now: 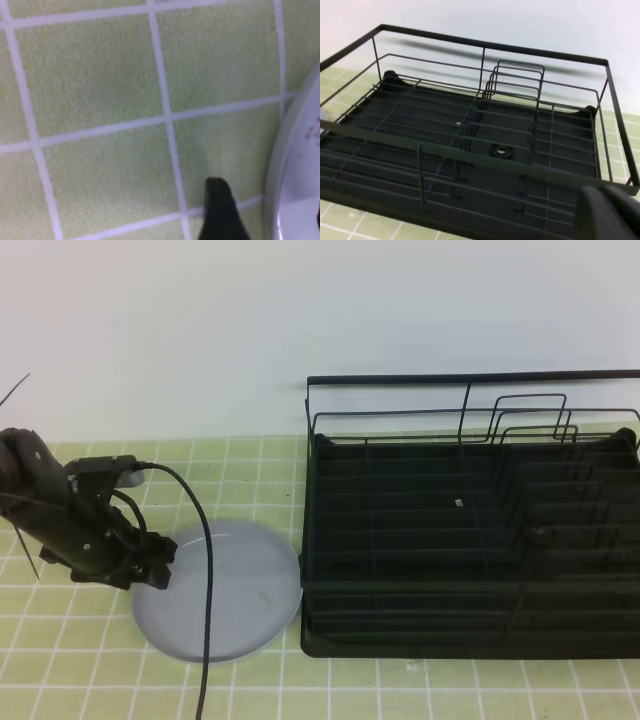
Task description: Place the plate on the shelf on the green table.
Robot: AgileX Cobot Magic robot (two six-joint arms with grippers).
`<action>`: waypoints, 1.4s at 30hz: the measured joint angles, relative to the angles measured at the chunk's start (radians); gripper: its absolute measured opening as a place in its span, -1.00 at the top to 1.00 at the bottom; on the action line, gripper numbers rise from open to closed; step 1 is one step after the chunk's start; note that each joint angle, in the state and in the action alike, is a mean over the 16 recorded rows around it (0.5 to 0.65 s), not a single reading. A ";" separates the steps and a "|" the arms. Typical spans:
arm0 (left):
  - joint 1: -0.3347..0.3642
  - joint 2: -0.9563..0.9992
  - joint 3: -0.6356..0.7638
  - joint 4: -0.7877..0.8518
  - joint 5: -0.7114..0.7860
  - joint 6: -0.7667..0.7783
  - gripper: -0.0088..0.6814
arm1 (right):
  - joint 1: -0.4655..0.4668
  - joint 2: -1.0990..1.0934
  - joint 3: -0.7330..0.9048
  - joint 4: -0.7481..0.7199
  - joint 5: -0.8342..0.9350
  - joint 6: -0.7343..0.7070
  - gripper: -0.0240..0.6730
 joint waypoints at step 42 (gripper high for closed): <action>-0.128 -0.540 -0.097 -0.008 -0.256 -0.063 0.96 | 0.000 0.027 -0.104 0.333 0.023 -0.149 0.83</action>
